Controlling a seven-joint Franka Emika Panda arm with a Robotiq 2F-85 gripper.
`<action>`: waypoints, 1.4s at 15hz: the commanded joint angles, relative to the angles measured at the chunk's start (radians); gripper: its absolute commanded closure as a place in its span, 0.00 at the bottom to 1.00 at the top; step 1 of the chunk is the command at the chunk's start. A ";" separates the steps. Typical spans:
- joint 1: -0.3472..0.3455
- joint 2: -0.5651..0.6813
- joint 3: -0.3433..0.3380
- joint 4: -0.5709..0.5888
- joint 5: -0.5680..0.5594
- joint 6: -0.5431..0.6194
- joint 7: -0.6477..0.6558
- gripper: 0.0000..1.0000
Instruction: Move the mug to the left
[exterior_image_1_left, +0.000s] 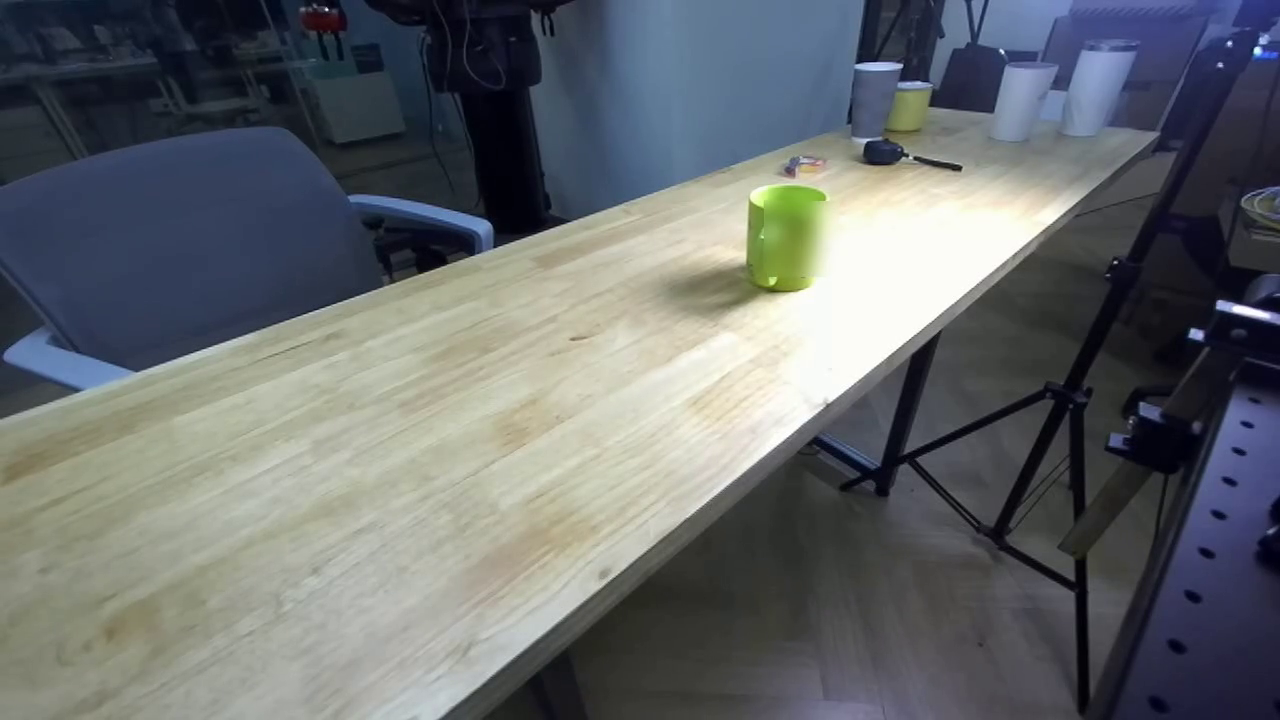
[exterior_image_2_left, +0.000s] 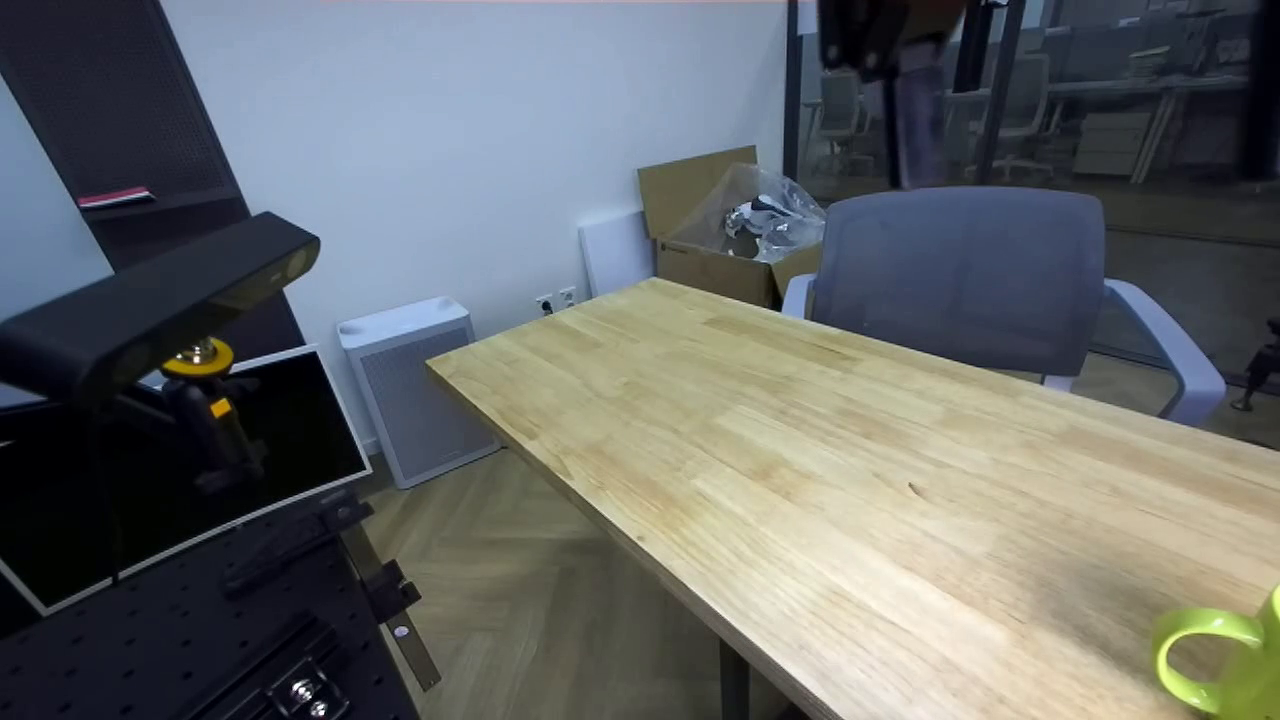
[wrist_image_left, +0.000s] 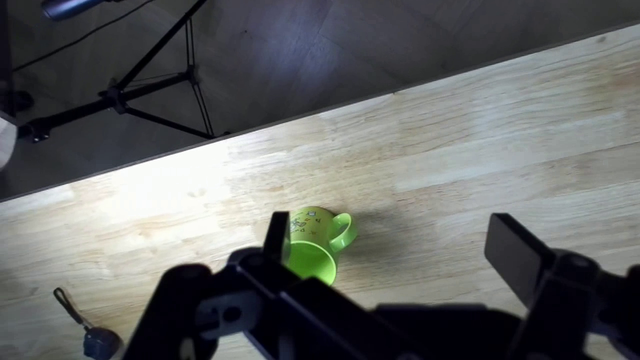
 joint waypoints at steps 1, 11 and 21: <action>-0.039 0.086 -0.052 0.076 -0.036 0.011 -0.028 0.00; -0.057 0.283 -0.179 0.194 0.019 0.236 -0.084 0.00; -0.006 0.521 -0.258 0.405 0.414 0.192 -0.342 0.00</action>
